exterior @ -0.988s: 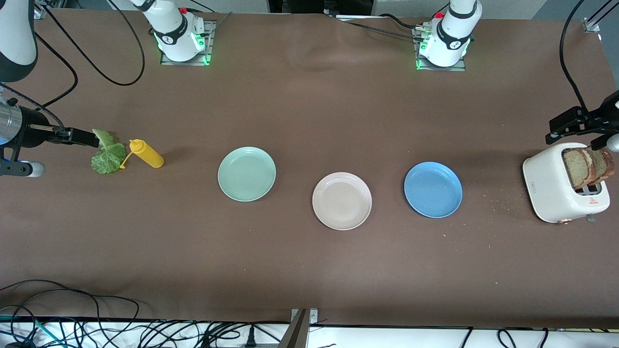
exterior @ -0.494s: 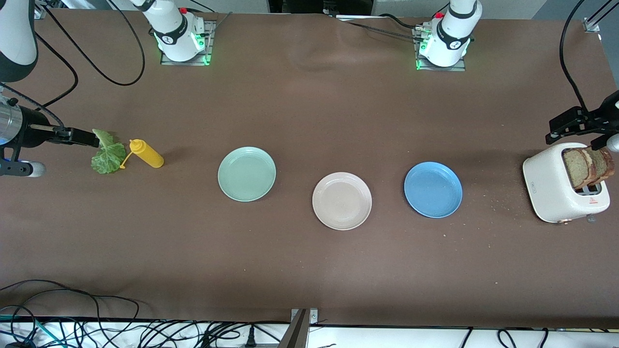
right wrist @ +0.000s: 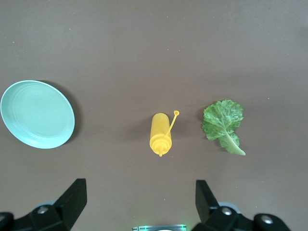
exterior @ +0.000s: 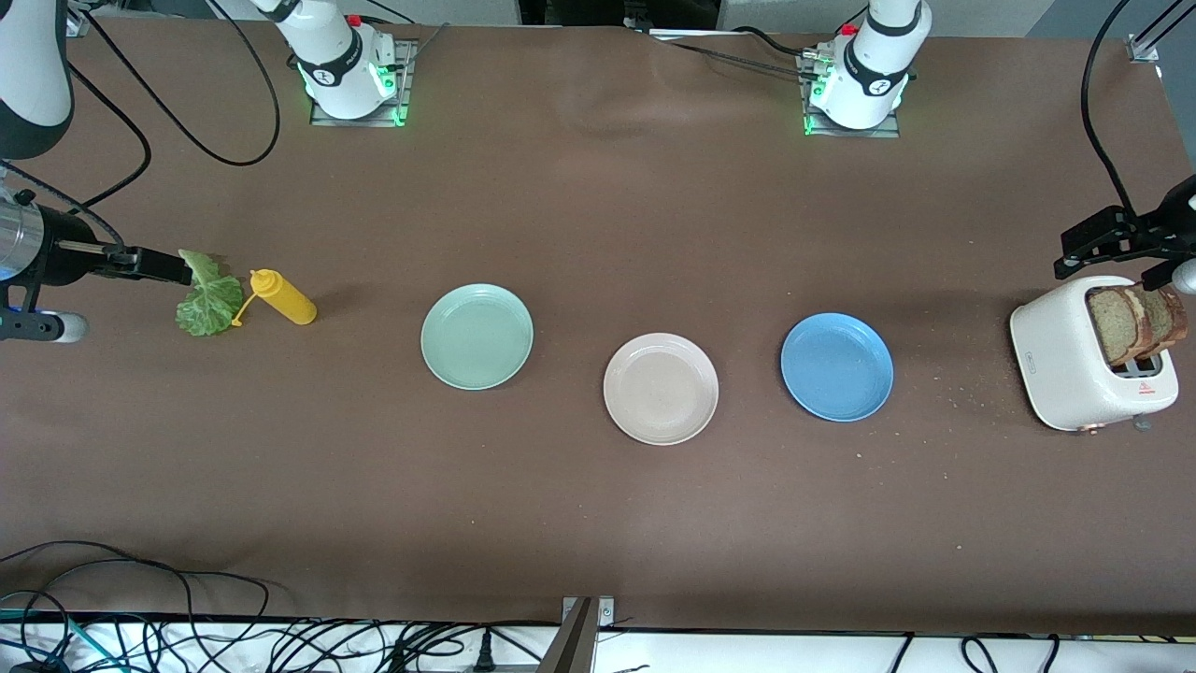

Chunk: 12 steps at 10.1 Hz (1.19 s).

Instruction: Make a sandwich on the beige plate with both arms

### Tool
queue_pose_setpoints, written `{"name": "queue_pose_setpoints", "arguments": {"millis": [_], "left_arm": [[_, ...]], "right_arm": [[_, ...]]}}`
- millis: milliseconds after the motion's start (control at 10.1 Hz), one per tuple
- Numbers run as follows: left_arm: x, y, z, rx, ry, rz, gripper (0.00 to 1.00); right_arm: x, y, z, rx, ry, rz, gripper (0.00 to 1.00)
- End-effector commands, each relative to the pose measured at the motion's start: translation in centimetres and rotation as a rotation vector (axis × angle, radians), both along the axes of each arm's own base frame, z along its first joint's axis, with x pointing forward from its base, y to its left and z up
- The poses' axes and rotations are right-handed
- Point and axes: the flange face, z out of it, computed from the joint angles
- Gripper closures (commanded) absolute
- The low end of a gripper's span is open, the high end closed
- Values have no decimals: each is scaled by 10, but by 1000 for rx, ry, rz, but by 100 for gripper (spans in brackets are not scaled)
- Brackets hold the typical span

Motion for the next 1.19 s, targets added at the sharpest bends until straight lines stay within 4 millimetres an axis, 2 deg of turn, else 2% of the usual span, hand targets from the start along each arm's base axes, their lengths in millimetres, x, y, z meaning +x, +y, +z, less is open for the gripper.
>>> {"name": "queue_pose_setpoints", "arguments": {"millis": [0, 1087], "left_arm": [[1, -3, 4, -26, 4, 4, 0], [1, 1, 0, -25, 22, 8, 0]], "right_arm": [[0, 0, 2, -8, 3, -9, 0], [0, 0, 2, -4, 4, -11, 0]]}}
